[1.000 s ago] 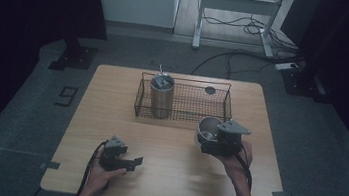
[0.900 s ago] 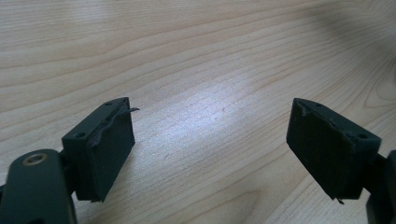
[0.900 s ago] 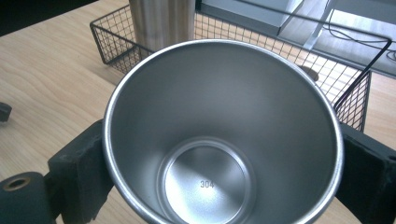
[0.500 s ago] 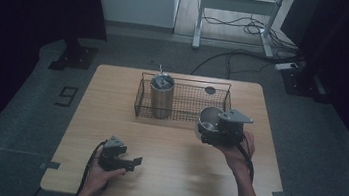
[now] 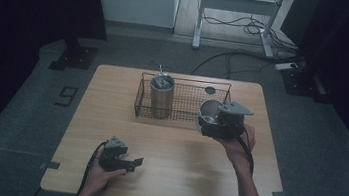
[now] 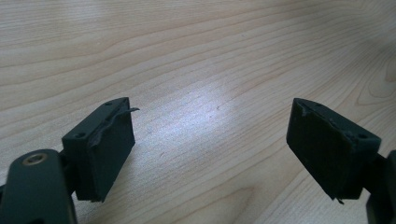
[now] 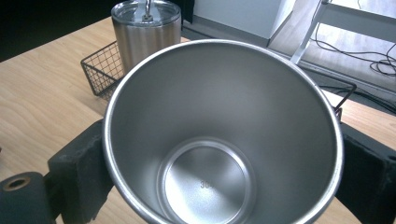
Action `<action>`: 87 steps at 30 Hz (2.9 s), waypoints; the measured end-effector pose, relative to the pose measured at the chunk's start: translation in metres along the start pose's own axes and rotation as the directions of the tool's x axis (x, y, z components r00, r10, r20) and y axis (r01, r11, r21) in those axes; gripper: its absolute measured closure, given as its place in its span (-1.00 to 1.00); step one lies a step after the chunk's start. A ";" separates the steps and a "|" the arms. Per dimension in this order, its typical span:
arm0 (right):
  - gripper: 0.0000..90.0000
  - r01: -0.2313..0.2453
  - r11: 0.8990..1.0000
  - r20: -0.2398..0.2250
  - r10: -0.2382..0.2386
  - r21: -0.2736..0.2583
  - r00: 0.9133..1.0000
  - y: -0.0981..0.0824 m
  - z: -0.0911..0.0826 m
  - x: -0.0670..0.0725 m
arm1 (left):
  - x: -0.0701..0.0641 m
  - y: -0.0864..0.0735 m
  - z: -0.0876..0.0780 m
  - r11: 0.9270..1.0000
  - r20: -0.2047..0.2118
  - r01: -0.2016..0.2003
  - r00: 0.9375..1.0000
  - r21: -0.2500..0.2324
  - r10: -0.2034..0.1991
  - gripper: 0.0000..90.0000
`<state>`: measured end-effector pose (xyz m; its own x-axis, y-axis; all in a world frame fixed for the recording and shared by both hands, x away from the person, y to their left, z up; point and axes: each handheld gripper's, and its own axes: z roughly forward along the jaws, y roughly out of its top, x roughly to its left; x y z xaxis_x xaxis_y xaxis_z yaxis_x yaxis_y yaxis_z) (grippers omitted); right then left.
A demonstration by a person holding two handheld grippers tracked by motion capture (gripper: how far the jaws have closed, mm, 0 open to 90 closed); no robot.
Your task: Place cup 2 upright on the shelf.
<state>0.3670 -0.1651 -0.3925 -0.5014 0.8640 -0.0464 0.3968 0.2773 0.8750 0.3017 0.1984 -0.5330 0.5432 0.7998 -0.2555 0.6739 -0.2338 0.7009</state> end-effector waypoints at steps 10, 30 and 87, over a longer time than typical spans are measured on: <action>-0.85 -0.002 1.000 0.005 0.002 -0.001 1.000 0.010 0.004 -0.005 | 0.000 0.000 0.000 1.000 0.002 0.001 1.000 0.000 -0.001 -0.66; -0.85 -0.009 1.000 0.023 0.009 0.008 1.000 0.022 0.011 -0.016 | -0.001 0.000 0.001 1.000 0.020 0.004 1.000 0.006 -0.005 -0.66; -0.85 -0.028 0.997 0.047 0.024 0.073 0.999 0.046 0.063 -0.046 | 0.000 -0.001 0.000 1.000 0.020 0.012 1.000 0.006 -0.012 -0.66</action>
<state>0.4570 -0.1656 -0.3802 -0.4552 0.8891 -0.0475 0.4658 0.2833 0.8383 0.3014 0.1988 -0.5339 0.5445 0.7916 -0.2772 0.6834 -0.2271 0.6938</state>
